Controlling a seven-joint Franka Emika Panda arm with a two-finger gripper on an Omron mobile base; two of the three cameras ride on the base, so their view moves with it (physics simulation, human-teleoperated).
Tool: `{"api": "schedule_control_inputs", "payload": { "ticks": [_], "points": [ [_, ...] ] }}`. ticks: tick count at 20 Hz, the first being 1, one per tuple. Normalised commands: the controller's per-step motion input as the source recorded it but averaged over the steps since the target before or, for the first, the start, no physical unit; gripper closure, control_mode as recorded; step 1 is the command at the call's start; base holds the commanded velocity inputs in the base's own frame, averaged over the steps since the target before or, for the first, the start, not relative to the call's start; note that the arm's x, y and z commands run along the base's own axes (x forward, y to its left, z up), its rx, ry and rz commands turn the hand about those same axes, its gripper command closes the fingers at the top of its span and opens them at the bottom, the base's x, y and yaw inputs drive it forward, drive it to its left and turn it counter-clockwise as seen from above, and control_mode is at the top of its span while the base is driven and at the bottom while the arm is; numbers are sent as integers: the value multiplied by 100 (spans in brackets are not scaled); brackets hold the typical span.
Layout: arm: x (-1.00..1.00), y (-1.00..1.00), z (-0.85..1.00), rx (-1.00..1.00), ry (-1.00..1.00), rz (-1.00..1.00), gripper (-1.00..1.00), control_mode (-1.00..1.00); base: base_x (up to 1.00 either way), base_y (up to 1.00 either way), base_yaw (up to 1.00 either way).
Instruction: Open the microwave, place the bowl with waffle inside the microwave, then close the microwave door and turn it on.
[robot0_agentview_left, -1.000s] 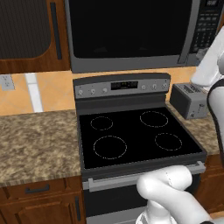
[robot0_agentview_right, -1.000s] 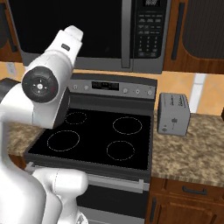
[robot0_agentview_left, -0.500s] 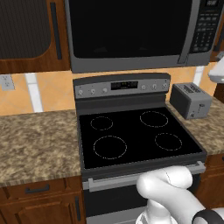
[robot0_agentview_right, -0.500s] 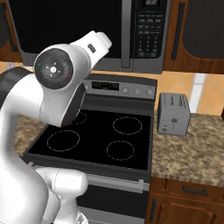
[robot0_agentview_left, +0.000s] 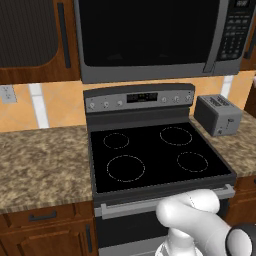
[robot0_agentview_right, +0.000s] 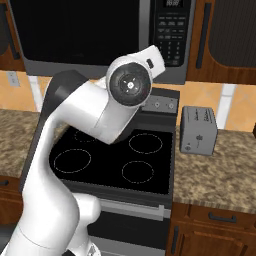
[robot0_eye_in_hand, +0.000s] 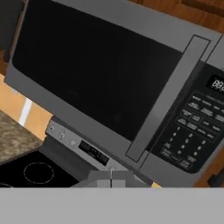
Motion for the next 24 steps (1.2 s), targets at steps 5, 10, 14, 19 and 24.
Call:
{"api": "schedule_control_inputs", "payload": {
  "ticks": [5, 10, 14, 19, 24],
  "points": [
    [62, 0, -37, 5, -18, 14, 100, -100, 0, 0, 0],
    [50, -28, -27, 1, -15, 5, 100, -100, 0, 0, 0],
    [16, -42, -3, 0, 0, 0, 100, -100, 0, 0, 0],
    [35, -11, 0, 0, 0, 0, 100, -100, 0, 0, 0],
    [70, 0, 0, 0, 0, 0, 100, -100, 0, 0, 0]
  ]
}}
